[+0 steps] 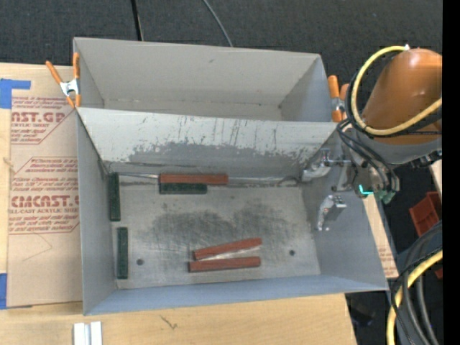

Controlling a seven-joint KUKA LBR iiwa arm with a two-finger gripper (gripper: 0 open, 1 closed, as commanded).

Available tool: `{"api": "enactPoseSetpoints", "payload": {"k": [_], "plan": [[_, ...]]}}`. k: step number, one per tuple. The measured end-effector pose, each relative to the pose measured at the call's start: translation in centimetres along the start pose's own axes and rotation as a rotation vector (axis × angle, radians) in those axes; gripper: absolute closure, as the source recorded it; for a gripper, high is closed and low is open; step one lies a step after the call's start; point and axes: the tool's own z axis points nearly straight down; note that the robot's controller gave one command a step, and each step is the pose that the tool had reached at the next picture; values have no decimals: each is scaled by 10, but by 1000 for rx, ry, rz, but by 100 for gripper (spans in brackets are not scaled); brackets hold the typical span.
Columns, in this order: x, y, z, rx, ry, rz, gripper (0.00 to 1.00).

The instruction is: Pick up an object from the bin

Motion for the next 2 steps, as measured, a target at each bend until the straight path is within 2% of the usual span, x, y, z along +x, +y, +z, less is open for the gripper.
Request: {"api": "enactPoseSetpoints", "payload": {"k": [1,2], "plan": [[-2,0,-4,1,-8,-2,0],[-1,8,32,3,-14,-62,0]]}}
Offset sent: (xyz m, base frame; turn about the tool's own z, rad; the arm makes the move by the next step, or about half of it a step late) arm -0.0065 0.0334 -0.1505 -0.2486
